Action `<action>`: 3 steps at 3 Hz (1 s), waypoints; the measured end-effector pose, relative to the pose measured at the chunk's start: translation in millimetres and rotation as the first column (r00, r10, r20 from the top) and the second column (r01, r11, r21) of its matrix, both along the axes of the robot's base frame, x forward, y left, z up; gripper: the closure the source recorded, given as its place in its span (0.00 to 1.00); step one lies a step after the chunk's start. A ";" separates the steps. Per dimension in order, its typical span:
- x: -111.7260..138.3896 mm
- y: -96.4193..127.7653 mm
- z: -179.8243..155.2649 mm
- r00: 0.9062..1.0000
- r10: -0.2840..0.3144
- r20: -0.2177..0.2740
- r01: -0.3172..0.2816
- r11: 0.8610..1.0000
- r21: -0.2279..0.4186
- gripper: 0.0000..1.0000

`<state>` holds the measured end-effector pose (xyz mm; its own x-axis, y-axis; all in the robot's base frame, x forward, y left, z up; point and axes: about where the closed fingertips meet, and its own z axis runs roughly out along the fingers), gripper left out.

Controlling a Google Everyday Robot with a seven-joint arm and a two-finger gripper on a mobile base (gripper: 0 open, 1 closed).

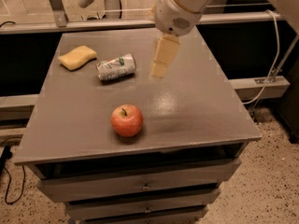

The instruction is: Pick 7up can

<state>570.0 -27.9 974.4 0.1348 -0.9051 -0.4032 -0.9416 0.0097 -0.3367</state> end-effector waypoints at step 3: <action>78.1 133.5 -57.9 0.999 0.007 -0.032 -0.004 0.996 0.089 0.00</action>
Offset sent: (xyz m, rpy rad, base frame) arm 0.0921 0.1639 -0.0527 0.1302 0.0100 0.0251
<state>648.1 105.6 916.5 0.1254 -0.8648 -0.4862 -0.9522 0.0327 -0.3038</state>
